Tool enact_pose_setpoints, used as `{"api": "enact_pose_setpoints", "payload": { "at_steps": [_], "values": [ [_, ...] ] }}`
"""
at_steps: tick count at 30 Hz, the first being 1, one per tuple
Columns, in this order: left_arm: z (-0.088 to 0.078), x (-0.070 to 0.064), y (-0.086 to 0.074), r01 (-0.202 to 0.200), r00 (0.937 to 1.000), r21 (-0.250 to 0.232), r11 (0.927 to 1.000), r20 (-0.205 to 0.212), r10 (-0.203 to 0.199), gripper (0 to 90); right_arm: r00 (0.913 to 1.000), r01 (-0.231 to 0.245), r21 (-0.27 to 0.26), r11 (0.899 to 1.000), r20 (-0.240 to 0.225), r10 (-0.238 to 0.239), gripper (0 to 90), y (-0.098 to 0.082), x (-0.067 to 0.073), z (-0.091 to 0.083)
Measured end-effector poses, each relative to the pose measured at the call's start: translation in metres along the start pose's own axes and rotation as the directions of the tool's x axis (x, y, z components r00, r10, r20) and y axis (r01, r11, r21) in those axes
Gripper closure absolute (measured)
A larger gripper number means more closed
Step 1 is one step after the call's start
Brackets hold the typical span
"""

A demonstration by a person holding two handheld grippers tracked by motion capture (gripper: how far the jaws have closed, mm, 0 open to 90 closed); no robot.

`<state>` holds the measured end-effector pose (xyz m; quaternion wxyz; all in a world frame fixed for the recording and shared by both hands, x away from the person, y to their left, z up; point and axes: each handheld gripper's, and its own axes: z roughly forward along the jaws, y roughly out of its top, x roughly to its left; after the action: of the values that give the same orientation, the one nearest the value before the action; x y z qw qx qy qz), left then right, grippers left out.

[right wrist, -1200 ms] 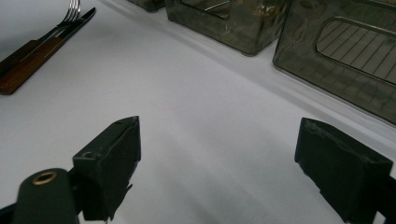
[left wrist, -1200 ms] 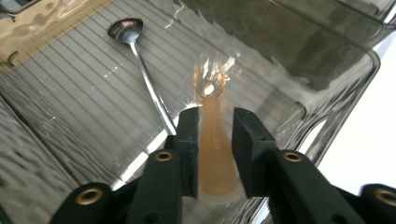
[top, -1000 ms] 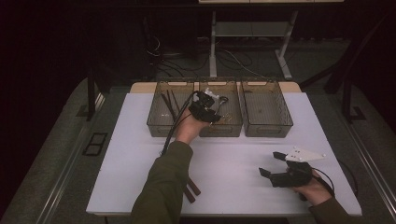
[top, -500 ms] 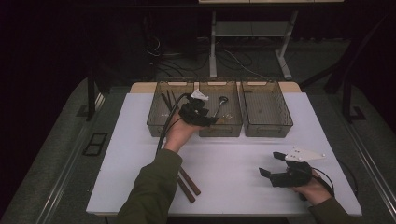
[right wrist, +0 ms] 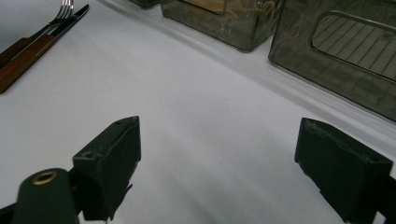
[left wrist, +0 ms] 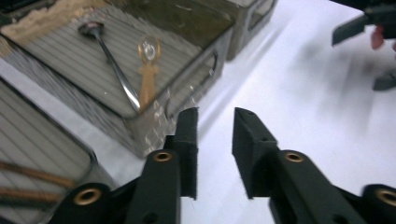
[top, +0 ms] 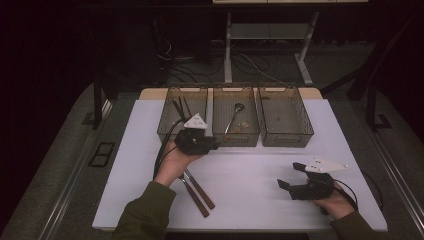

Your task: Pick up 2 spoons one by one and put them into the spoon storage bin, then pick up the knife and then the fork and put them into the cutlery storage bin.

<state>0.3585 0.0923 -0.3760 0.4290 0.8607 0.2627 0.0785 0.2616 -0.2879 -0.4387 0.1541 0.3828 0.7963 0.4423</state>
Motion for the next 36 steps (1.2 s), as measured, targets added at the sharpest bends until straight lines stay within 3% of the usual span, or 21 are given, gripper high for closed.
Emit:
{"api": "enact_pose_setpoints", "payload": {
  "at_steps": [5,13,25,27,36],
  "values": [
    [-0.009,-0.005,-0.018,-0.003,1.0,0.003,1.0,0.001,0.003,89.3,0.9999,0.008,-0.007,1.0,0.007,-0.008,14.6,0.0,-0.001,0.0],
    [-0.024,-0.018,-0.049,-0.013,0.9999,0.033,0.9994,-0.001,0.013,89.4,0.9999,0.013,-0.006,1.0,0.007,-0.013,14.6,0.0,-0.001,0.001],
    [-0.051,-0.035,-0.098,0.025,0.9997,0.082,0.9964,0.004,-0.025,89.4,0.9999,0.008,-0.005,1.0,0.015,-0.008,14.6,-0.001,-0.001,0.001],
    [-0.052,-0.041,-0.105,0.033,0.9993,0.087,0.9957,0.016,-0.034,89.4,0.9998,0.01,-0.007,1.0,0.017,-0.01,14.6,-0.001,-0.001,0.001],
    [-0.043,-0.06,-0.115,-0.019,0.9972,0.156,0.9875,0.074,0.007,89.3,0.9996,0.017,-0.003,1.0,0.021,-0.017,14.6,-0.001,0.0,0.002]
  ]
}}
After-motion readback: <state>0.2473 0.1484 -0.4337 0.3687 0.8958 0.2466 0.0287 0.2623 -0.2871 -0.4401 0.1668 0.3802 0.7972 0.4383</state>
